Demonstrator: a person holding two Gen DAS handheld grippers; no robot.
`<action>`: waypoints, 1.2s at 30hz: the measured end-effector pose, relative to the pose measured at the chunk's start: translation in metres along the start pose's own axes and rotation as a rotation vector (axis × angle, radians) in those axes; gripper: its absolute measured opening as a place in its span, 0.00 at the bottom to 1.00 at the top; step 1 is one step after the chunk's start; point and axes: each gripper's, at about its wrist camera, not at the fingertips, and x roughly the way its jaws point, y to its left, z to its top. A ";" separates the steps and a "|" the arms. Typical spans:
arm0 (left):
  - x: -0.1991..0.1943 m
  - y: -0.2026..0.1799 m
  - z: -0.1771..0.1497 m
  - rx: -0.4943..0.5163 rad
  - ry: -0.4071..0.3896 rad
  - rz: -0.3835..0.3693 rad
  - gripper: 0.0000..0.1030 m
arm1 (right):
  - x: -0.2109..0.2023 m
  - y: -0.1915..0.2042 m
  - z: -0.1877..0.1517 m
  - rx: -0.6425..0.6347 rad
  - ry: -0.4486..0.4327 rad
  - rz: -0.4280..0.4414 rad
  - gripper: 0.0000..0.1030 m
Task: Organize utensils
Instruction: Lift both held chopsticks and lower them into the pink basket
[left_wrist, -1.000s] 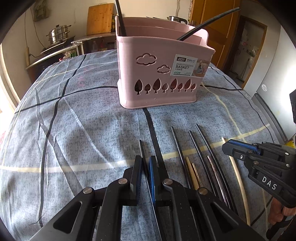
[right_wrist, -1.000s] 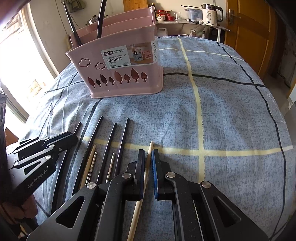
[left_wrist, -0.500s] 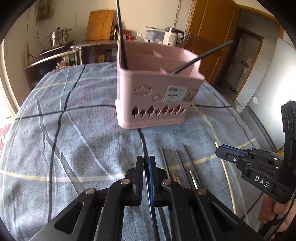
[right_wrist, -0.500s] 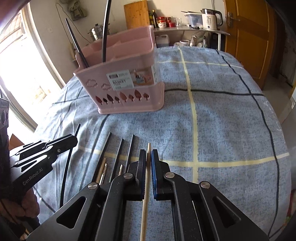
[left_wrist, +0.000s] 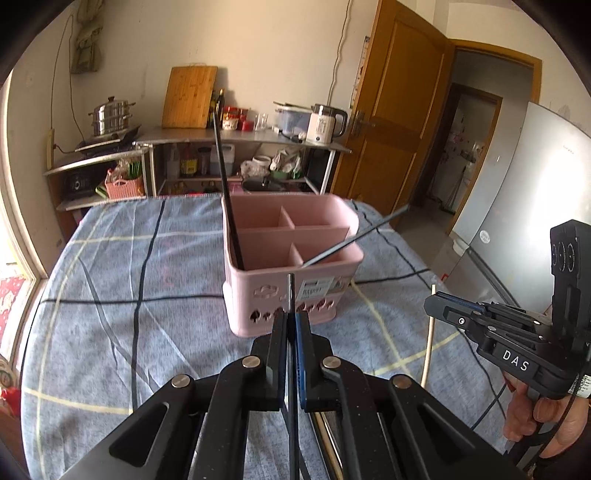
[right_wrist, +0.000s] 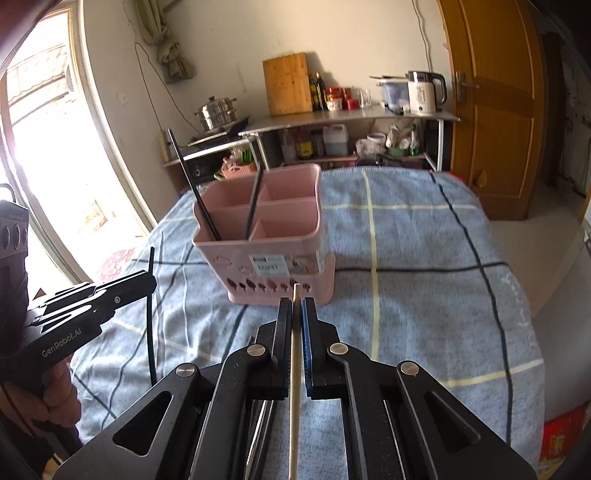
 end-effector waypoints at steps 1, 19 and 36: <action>-0.003 0.000 0.003 0.003 -0.011 0.001 0.04 | -0.004 0.001 0.003 -0.002 -0.012 0.000 0.05; -0.045 0.001 0.019 -0.004 -0.102 0.008 0.04 | -0.037 0.001 0.009 -0.017 -0.098 0.005 0.05; -0.081 -0.006 0.001 -0.004 -0.080 0.017 0.04 | -0.063 0.003 -0.005 -0.030 -0.104 -0.006 0.05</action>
